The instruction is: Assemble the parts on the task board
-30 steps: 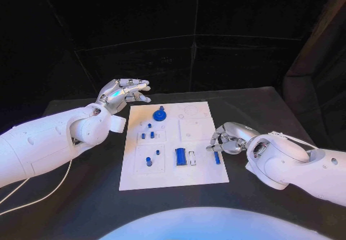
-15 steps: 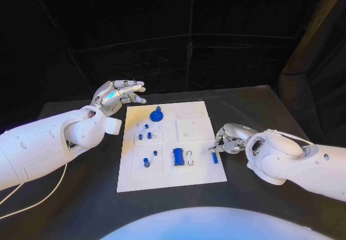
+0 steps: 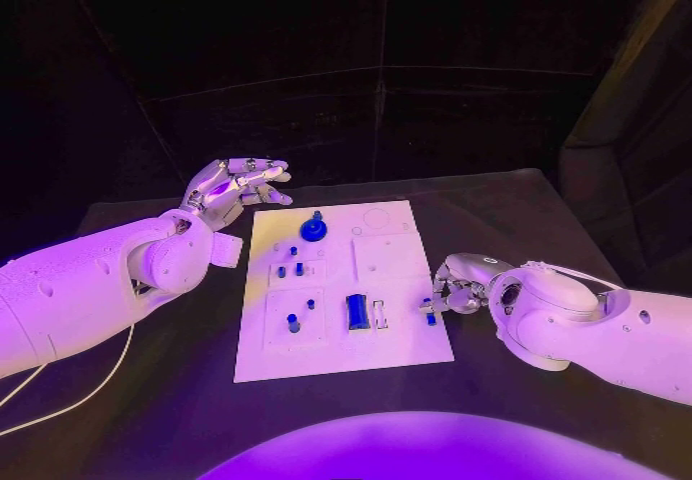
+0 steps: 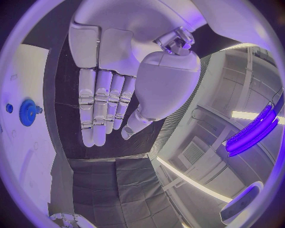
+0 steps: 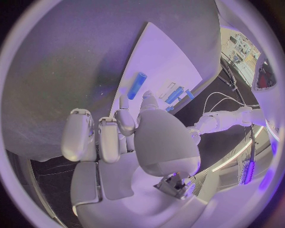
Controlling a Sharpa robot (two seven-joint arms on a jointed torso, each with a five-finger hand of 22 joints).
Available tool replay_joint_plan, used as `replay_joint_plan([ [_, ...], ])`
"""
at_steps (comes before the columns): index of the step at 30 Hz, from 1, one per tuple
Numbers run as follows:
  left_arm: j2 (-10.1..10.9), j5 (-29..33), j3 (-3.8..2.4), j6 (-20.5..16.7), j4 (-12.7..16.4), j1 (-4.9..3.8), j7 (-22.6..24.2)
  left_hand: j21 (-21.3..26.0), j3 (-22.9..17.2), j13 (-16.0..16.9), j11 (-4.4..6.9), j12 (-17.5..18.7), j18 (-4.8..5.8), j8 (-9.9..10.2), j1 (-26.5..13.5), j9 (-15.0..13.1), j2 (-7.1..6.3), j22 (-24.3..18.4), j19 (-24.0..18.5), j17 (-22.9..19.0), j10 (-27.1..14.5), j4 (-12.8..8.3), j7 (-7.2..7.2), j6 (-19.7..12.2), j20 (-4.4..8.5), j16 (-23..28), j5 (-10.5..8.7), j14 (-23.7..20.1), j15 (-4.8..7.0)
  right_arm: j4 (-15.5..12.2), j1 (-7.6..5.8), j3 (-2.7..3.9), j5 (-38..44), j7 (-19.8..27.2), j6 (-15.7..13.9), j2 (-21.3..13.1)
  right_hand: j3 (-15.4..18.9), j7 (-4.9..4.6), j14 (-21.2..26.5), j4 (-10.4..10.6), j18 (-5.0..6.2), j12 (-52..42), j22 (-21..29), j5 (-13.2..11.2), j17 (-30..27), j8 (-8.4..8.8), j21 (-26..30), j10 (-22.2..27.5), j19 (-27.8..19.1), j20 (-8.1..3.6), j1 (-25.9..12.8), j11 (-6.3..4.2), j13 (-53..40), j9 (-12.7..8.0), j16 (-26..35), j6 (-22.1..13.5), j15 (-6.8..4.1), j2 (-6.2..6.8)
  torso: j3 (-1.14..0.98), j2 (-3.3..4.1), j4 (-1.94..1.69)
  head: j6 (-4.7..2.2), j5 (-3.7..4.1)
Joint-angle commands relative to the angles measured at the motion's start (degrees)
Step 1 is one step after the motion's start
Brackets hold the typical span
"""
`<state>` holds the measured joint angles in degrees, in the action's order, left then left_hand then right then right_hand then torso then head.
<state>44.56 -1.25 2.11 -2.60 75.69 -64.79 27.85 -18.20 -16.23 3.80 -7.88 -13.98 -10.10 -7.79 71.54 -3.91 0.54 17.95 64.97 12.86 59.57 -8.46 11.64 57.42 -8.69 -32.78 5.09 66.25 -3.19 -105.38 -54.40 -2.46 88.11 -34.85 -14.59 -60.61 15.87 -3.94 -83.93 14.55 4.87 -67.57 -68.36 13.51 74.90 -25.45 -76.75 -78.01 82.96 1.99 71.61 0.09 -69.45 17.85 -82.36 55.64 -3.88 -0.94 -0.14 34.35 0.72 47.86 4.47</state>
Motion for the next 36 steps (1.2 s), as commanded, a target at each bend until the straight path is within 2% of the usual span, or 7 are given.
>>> replay_joint_plan([
  [1,0.02,0.11,-0.01,0.74,0.04,-0.09,0.45,0.22,0.28,-0.09,0.33,-0.16,-0.24,-0.27,-0.22,0.05,0.43,-0.06,0.4,0.1,-0.06,-0.05,-0.23,-0.16,-0.15,0.23,0.18,-0.23,-0.01,0.04,0.13,0.01,1.23,-0.86,2.29,0.2,0.1,-0.07,-3.6,0.23,-0.57,0.18,0.06,-0.4,2.26,-0.3,-0.1,0.06,0.1,-0.17,-0.33,-0.44,0.06,0.11,0.22,0.51,-0.42,0.16,-0.05,0.01,-0.07,0.04,-0.08],
  [6,0.04,0.11,0.01,0.76,-0.02,-0.08,0.44,0.22,0.28,-0.09,0.33,-0.16,-0.24,-0.27,-0.22,0.05,0.43,-0.06,0.4,0.1,-0.06,-0.05,-0.23,-0.16,-0.15,0.23,0.18,-0.23,-0.01,0.17,0.53,0.01,1.28,-0.73,2.84,0.72,-0.08,0.06,-3.6,0.06,-0.58,0.16,0.0,-0.33,2.29,-0.55,-0.12,0.03,0.12,-0.23,0.58,-0.56,0.0,0.36,0.23,0.73,-0.52,0.09,0.0,-0.01,-0.03,0.08,-0.16],
  [17,0.11,0.11,0.03,0.83,0.03,-0.08,0.39,0.22,0.28,-0.09,0.33,-0.16,-0.24,-0.27,-0.22,0.05,0.43,-0.06,0.4,0.1,-0.06,-0.05,-0.23,-0.16,-0.15,0.23,0.18,-0.23,-0.01,1.35,2.1,0.02,2.54,-1.59,4.24,2.54,-2.49,0.11,-3.59,-4.72,-0.55,0.75,0.13,-0.15,2.26,-0.73,0.06,0.35,0.06,-0.47,8.46,-0.72,0.21,1.06,0.35,0.34,-0.71,-1.65,-0.01,0.01,-0.04,0.2,-0.28],
  [23,0.17,0.11,0.04,0.83,0.04,-0.08,0.39,0.22,0.28,-0.09,0.33,-0.16,-0.24,-0.27,-0.22,0.05,0.43,-0.06,0.4,0.1,-0.06,-0.05,-0.23,-0.16,-0.15,0.23,0.18,-0.23,-0.01,1.86,2.42,0.02,4.65,-2.57,4.21,3.38,-6.71,-0.09,-3.68,-9.49,-0.65,1.45,-0.35,-8.91,2.82,0.41,-0.16,0.8,0.2,-0.58,15.58,-0.66,0.52,0.73,0.08,-0.37,-0.76,-4.62,-0.02,-0.04,-0.1,0.24,-0.4],
  [25,0.17,0.11,0.04,0.83,0.03,-0.08,0.39,0.22,0.28,-0.09,0.33,-0.16,-0.24,-0.27,-0.22,0.05,0.43,-0.06,0.4,0.1,-0.06,-0.05,-0.23,-0.16,-0.15,0.23,0.18,-0.23,-0.01,1.9,2.45,0.02,5.0,-2.76,4.15,3.51,-8.18,-0.37,-3.69,-10.84,-0.67,1.76,-0.46,-9.81,2.94,0.95,-0.21,1.06,0.22,-0.55,17.11,-0.51,0.67,0.46,0.03,-0.41,-0.62,-5.27,0.0,-0.06,-0.09,0.24,-0.46],
  [30,0.17,0.11,0.05,0.81,0.03,-0.07,0.36,0.23,0.27,-0.08,0.36,-0.25,-0.24,-0.36,-0.2,0.04,0.45,-0.11,0.42,0.11,-0.02,-0.09,-0.26,-0.12,-0.14,0.23,0.17,-0.24,0.0,1.56,2.5,0.03,5.16,-2.85,2.95,3.62,-10.1,-0.89,-3.71,-11.62,-0.76,2.16,-0.74,-8.78,3.13,2.62,-0.36,1.28,0.29,-0.2,16.9,-0.07,0.87,-0.34,-0.05,-1.11,-0.24,-5.96,-0.05,-0.01,-0.04,0.21,-0.61],
  [36,0.11,0.11,0.06,0.88,-0.03,-0.07,0.32,0.23,0.27,-0.08,0.36,-0.25,-0.24,-0.36,-0.2,0.04,0.45,-0.11,0.42,0.11,-0.02,-0.09,-0.26,-0.12,-0.14,0.23,0.17,-0.24,0.0,1.0,2.51,0.04,1.37,-0.4,-1.64,3.29,-13.07,-1.24,-3.74,-11.67,-0.76,1.85,-0.97,-2.87,3.34,4.94,-0.5,1.06,0.34,0.15,14.68,0.29,0.47,-1.52,-0.14,-0.92,0.03,-5.3,0.0,-0.09,0.0,-0.05,-0.63],
])
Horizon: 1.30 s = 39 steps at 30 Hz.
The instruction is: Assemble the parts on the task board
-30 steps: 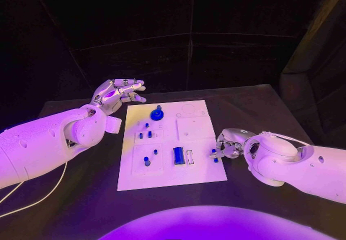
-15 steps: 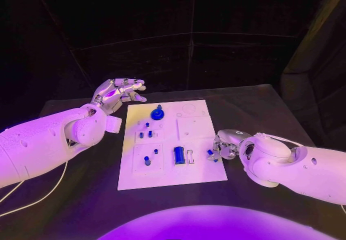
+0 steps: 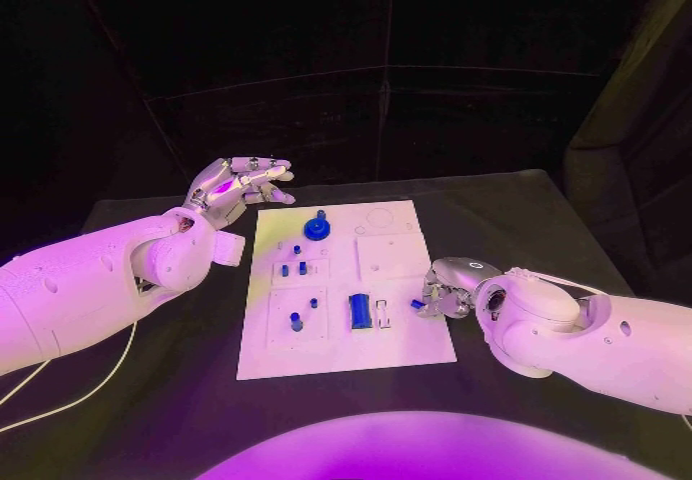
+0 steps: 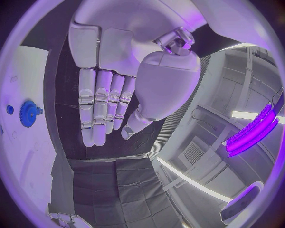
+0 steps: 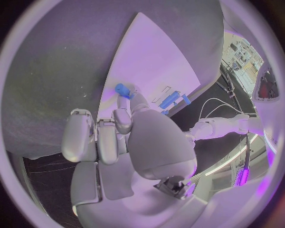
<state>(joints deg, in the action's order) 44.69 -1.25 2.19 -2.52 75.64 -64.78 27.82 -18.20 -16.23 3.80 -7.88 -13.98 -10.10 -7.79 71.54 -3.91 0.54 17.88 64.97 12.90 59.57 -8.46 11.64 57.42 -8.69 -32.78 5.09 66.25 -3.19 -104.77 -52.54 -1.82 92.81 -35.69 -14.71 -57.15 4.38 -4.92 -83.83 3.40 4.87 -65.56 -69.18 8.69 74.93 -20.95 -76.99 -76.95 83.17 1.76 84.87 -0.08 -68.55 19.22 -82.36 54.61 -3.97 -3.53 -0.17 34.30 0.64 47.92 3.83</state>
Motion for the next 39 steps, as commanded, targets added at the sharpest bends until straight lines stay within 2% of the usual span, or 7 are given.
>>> replay_joint_plan([
  [1,-0.04,0.11,-0.01,0.82,0.01,-0.07,0.34,0.23,0.27,-0.08,0.36,-0.25,-0.24,-0.36,-0.2,0.04,0.45,-0.04,0.42,0.07,-0.02,-0.09,-0.26,-0.12,-0.14,0.23,0.17,-0.24,0.0,0.29,0.65,-0.59,-3.99,0.91,-2.41,-0.25,-1.99,-0.28,-3.86,-0.56,-0.76,-0.22,-0.19,2.59,3.38,0.64,-0.29,-0.03,0.15,0.37,1.17,0.47,-0.51,-2.98,-0.18,0.22,0.16,-2.53,0.02,-0.06,0.11,-0.14,-0.04],
  [5,-0.13,0.11,-0.01,0.89,-0.05,-0.07,0.27,0.23,0.27,-0.08,0.36,-0.25,-0.24,-0.36,-0.2,0.04,0.45,-0.04,0.42,0.07,-0.02,-0.09,-0.26,-0.12,-0.14,0.23,0.17,-0.24,0.0,-0.33,0.64,-0.58,-6.99,2.33,-4.99,-0.64,-3.76,-0.32,-3.88,-0.26,-0.77,-0.25,-0.27,3.69,3.48,1.71,-0.33,-0.1,0.16,0.47,-0.88,0.53,-0.58,-3.52,-0.21,0.68,0.23,-1.11,0.02,0.03,0.01,-0.16,0.02],
  [18,-0.18,0.11,0.02,0.8,-0.09,-0.07,0.21,0.23,0.24,-0.09,0.36,-0.27,-0.25,-0.38,-0.14,0.04,0.46,-0.06,0.42,0.08,-0.05,-0.15,-0.26,-0.14,-0.13,0.24,0.18,-0.26,0.01,-1.87,0.62,-0.56,-11.31,4.77,-10.0,-0.66,-7.85,-0.21,-3.97,0.49,-0.79,-1.06,-0.58,4.97,3.86,3.08,-0.52,-0.82,0.28,0.41,-4.12,0.4,-1.29,-4.13,-0.42,2.13,0.17,1.25,0.1,0.01,0.07,-0.11,-0.09],
  [22,-0.17,0.11,0.02,0.77,-0.04,-0.07,0.24,0.23,0.24,-0.09,0.36,-0.27,-0.25,-0.38,-0.14,0.04,0.46,-0.06,0.42,0.08,-0.05,-0.15,-0.26,-0.14,-0.13,0.24,0.18,-0.26,0.01,-1.96,0.61,-0.56,-13.09,5.37,-10.63,-0.19,-8.81,-0.18,-4.01,0.81,-0.81,-1.23,-0.69,7.01,4.02,3.46,-0.59,-0.98,0.33,0.4,-5.39,0.4,-1.45,-4.23,-0.51,2.52,0.16,2.18,0.05,0.06,-0.03,0.01,-0.28],
  [32,-0.17,0.11,0.02,0.72,0.01,-0.07,0.23,0.23,0.24,-0.09,0.36,-0.27,-0.25,-0.38,-0.14,0.04,0.46,-0.06,0.42,0.08,-0.05,-0.15,-0.26,-0.14,-0.13,0.24,0.18,-0.26,0.01,-1.23,0.61,-0.55,-14.6,5.05,-10.85,1.77,-9.25,0.06,-4.03,1.88,-0.84,-1.38,-0.89,7.29,4.11,3.51,-0.71,-1.22,0.41,0.36,-7.72,0.24,-1.58,-4.14,-0.55,3.52,0.07,3.3,0.06,0.09,-0.01,0.0,-0.1],
  [36,-0.2,0.11,0.02,0.72,0.04,-0.07,0.2,0.23,0.24,-0.09,0.36,-0.27,-0.25,-0.38,-0.14,0.04,0.46,-0.06,0.42,0.08,-0.05,-0.15,-0.26,-0.14,-0.13,0.24,0.18,-0.26,0.01,-0.83,0.61,-0.55,-14.77,4.75,-10.19,2.61,-8.88,0.44,-4.06,3.16,-0.86,-1.7,-1.07,9.62,4.19,3.31,-0.82,-1.57,0.49,0.2,-9.88,-0.03,-1.84,-3.95,-0.6,4.56,-0.13,3.99,0.06,0.1,0.04,0.08,-0.2],
  [39,-0.22,0.11,0.02,0.72,0.06,-0.07,0.15,0.24,0.21,-0.09,0.37,-0.29,-0.25,-0.4,-0.08,0.05,0.5,-0.08,0.43,0.08,-0.06,-0.18,-0.26,-0.15,-0.12,0.25,0.19,-0.27,0.02,-0.5,0.61,-0.55,-14.84,4.66,-9.66,3.14,-8.82,0.74,-4.13,3.4,-0.95,-2.41,-1.58,9.91,4.51,3.12,-1.15,-2.1,0.68,0.07,-10.3,-0.27,-2.42,-3.8,-0.81,5.24,-0.31,4.19,0.07,0.09,0.0,-0.02,-0.12],
])
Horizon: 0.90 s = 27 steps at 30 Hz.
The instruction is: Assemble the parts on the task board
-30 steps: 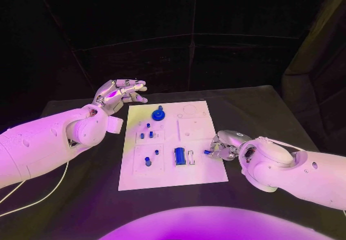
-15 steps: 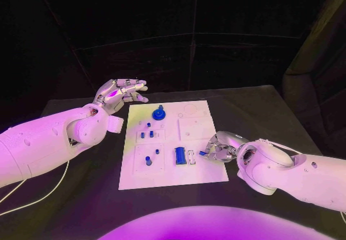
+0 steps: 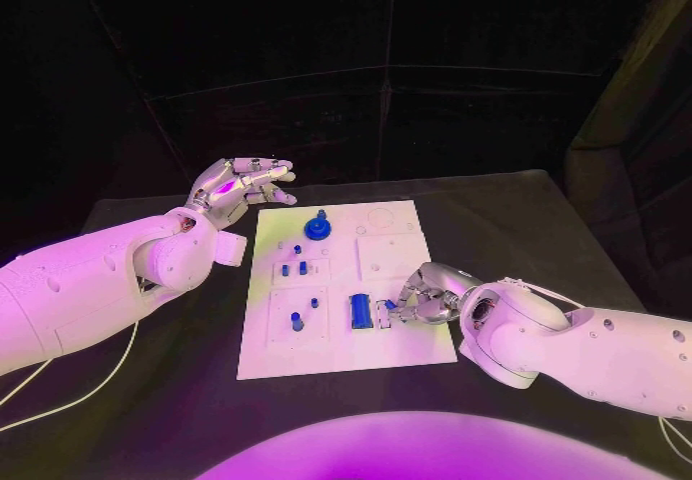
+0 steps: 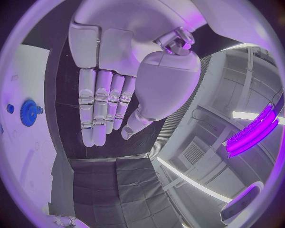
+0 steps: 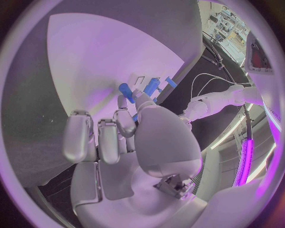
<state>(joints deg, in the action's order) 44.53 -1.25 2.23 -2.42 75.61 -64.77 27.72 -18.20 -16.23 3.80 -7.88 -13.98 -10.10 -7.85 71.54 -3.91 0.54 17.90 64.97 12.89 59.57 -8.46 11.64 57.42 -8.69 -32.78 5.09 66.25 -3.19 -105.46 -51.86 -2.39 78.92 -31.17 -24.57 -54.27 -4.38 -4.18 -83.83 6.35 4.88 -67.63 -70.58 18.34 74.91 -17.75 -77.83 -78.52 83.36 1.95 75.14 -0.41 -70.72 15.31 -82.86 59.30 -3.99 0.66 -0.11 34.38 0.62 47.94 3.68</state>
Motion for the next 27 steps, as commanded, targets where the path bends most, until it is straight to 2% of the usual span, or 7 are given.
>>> replay_joint_plan([
  [1,-0.07,0.11,-0.02,0.63,0.09,-0.08,0.25,0.24,0.21,-0.09,0.36,-0.29,-0.25,-0.34,-0.08,0.05,0.5,-0.1,0.43,0.1,-0.06,-0.19,-0.26,-0.15,-0.12,0.25,0.19,-0.27,0.02,0.33,-0.07,0.01,-0.97,0.03,0.45,0.48,0.08,0.12,-4.16,0.78,-0.99,-0.57,-0.34,0.29,4.63,-0.16,-0.41,-0.74,0.56,-0.2,-1.06,-0.03,-0.42,0.18,-0.38,0.88,-0.38,0.07,0.02,0.02,0.01,-0.04,0.03],
  [5,-0.04,0.11,-0.02,0.63,0.13,-0.08,0.22,0.24,0.21,-0.09,0.36,-0.29,-0.25,-0.34,-0.08,0.05,0.5,-0.1,0.43,0.1,-0.06,-0.19,-0.26,-0.15,-0.12,0.25,0.19,-0.27,0.02,0.79,-0.07,0.01,-1.0,-0.5,1.47,1.15,0.39,0.37,-4.21,1.47,-1.05,-0.9,-0.67,0.22,4.81,-0.24,-0.63,-1.11,0.69,-0.39,-2.11,-0.25,-0.71,0.34,-0.51,1.53,-0.57,0.25,-0.02,0.0,0.1,0.19,-0.12],
  [14,0.28,0.11,-0.02,0.55,0.24,-0.09,0.09,0.24,0.21,-0.09,0.36,-0.29,-0.25,-0.34,-0.08,0.05,0.5,-0.1,0.43,0.1,-0.06,-0.19,-0.26,-0.15,-0.12,0.25,0.19,-0.27,0.02,1.17,-0.07,0.02,-1.16,-1.19,3.01,2.32,0.53,0.51,-4.24,1.66,-1.08,-1.12,-0.84,0.18,4.95,-0.28,-0.74,-1.31,0.76,-0.48,-2.44,-0.36,-0.9,0.43,-0.6,1.84,-0.67,0.42,-0.02,-0.04,0.07,0.29,-0.19],
  [24,0.25,0.11,-0.02,0.67,0.28,-0.09,-0.04,0.24,0.21,-0.09,0.36,-0.29,-0.25,-0.34,-0.08,0.05,0.5,-0.1,0.43,0.1,-0.06,-0.19,-0.26,-0.15,-0.12,0.25,0.19,-0.27,0.02,1.44,-0.07,0.02,-1.2,-1.64,3.39,2.9,1.18,0.7,-4.23,2.83,-1.09,-1.05,-0.89,0.23,4.93,-0.29,-0.76,-1.48,0.79,-0.65,-4.12,-0.52,-0.91,0.69,-0.58,2.49,-0.82,0.67,-0.03,-0.07,0.1,0.29,-0.39],
  [27,0.2,0.11,-0.02,0.74,0.26,-0.09,-0.09,0.24,0.21,-0.09,0.36,-0.29,-0.25,-0.34,-0.08,0.05,0.5,-0.1,0.43,0.1,-0.06,-0.19,-0.26,-0.15,-0.12,0.25,0.19,-0.27,0.02,1.44,-0.07,0.02,-1.2,-1.58,3.25,3.08,1.76,0.85,-4.23,3.59,-1.1,-1.11,-0.89,1.7,4.96,-0.36,-0.76,-1.62,0.79,-0.72,-5.09,-0.62,-1.0,0.9,-0.6,2.83,-0.92,0.78,-0.07,-0.03,0.07,0.31,-0.39],
])
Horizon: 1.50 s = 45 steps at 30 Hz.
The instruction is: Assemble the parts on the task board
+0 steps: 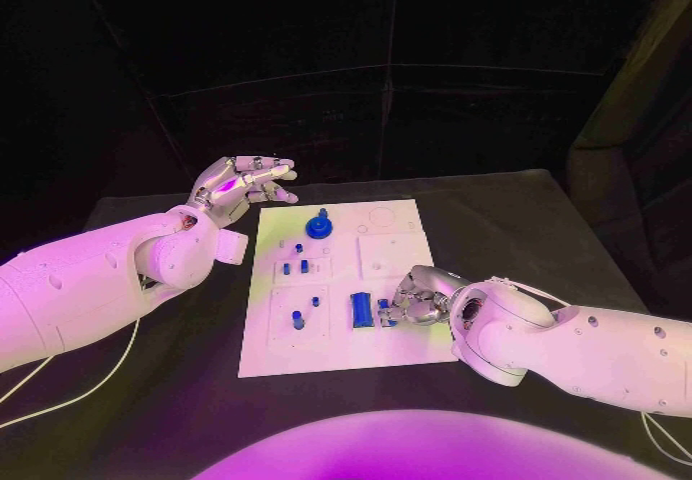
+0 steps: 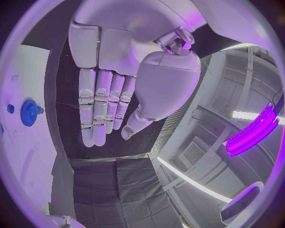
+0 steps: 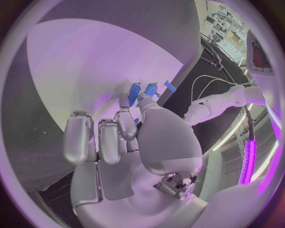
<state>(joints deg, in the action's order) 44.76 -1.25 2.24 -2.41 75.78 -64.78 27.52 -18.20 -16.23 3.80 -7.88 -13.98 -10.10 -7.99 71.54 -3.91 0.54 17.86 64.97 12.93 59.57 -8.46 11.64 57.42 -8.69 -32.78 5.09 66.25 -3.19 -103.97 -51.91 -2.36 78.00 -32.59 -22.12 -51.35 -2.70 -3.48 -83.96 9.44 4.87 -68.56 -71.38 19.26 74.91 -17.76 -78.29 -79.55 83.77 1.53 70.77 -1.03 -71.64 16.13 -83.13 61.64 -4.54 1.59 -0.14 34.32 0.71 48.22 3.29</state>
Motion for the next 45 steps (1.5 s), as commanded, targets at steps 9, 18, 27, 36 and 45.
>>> replay_joint_plan([
  [9,-0.14,0.11,-0.02,0.85,0.0,-0.09,0.02,0.24,0.21,-0.09,0.37,-0.29,-0.24,-0.2,-0.08,0.05,0.5,-0.05,0.43,0.06,-0.06,-0.19,-0.26,-0.15,-0.12,0.25,0.19,-0.27,0.02,-0.01,-0.03,-0.01,-0.21,-0.12,0.23,0.33,2.95,0.7,-4.17,3.99,-1.21,-0.58,-0.7,4.0,5.28,-1.09,-0.67,-1.21,0.59,-0.56,-4.28,-0.45,-0.58,1.19,-0.52,1.96,-0.7,-0.75,0.0,0.02,0.07,0.08,-0.04],
  [18,-0.14,0.11,-0.02,0.89,-0.01,-0.09,-0.03,0.24,0.21,-0.09,0.37,-0.29,-0.24,-0.2,-0.08,0.05,0.5,-0.05,0.43,0.06,-0.06,-0.19,-0.26,-0.15,-0.12,0.25,0.19,-0.27,0.02,-0.04,-0.03,-0.01,0.7,0.09,-1.12,0.32,9.01,0.74,-4.16,7.17,-1.19,-0.45,-0.69,-12.58,5.34,-1.32,-0.58,-1.34,0.54,-0.66,-9.98,-0.46,-0.81,2.55,-0.52,1.57,-0.73,-1.93,0.02,-0.02,-0.02,0.09,0.07],
  [27,-0.09,0.11,-0.02,1.02,0.01,-0.09,-0.14,0.24,0.21,-0.09,0.37,-0.29,-0.24,-0.2,-0.08,0.05,0.5,-0.05,0.43,0.06,-0.06,-0.19,-0.26,-0.15,-0.12,0.25,0.19,-0.27,0.02,-0.25,-0.03,-0.01,1.07,1.42,-0.85,-0.36,11.1,0.65,-4.15,6.17,-1.15,-0.16,-0.56,-14.06,5.3,-1.33,-0.44,-1.18,0.44,-0.61,-7.81,-0.38,-0.83,3.38,-0.46,1.08,-0.67,-2.54,0.02,-0.05,0.02,-0.19,0.11],
  [36,0.01,0.11,-0.01,1.1,0.02,-0.08,-0.23,0.24,0.21,-0.09,0.37,-0.29,-0.24,-0.2,-0.08,0.05,0.5,-0.05,0.43,0.06,-0.06,-0.19,-0.26,-0.15,-0.12,0.25,0.19,-0.27,0.02,-1.49,-0.02,-0.01,0.83,4.42,2.52,-2.67,11.67,0.39,-4.1,2.34,-1.06,0.32,-0.14,-13.4,5.15,-1.22,-0.08,-0.81,0.21,-0.48,-0.33,-0.18,-0.72,4.15,-0.31,0.38,-0.52,-2.35,0.03,-0.06,0.06,-0.19,-0.05],
  [45,-0.21,0.11,-0.01,1.22,-0.12,-0.08,-0.24,0.24,0.2,-0.09,0.36,-0.3,-0.24,-0.21,-0.07,0.05,0.5,-0.06,0.43,0.06,-0.07,-0.21,-0.26,-0.15,-0.12,0.26,0.19,-0.29,0.02,-1.81,-0.02,-0.02,1.06,5.02,5.02,-3.48,11.99,0.3,-4.07,0.94,-1.05,0.45,-0.06,-13.25,5.03,-1.2,0.02,-0.71,0.16,-0.42,1.7,-0.12,-0.71,4.41,-0.21,0.27,-0.46,-2.44,-0.04,0.0,0.01,-0.2,0.04],
])
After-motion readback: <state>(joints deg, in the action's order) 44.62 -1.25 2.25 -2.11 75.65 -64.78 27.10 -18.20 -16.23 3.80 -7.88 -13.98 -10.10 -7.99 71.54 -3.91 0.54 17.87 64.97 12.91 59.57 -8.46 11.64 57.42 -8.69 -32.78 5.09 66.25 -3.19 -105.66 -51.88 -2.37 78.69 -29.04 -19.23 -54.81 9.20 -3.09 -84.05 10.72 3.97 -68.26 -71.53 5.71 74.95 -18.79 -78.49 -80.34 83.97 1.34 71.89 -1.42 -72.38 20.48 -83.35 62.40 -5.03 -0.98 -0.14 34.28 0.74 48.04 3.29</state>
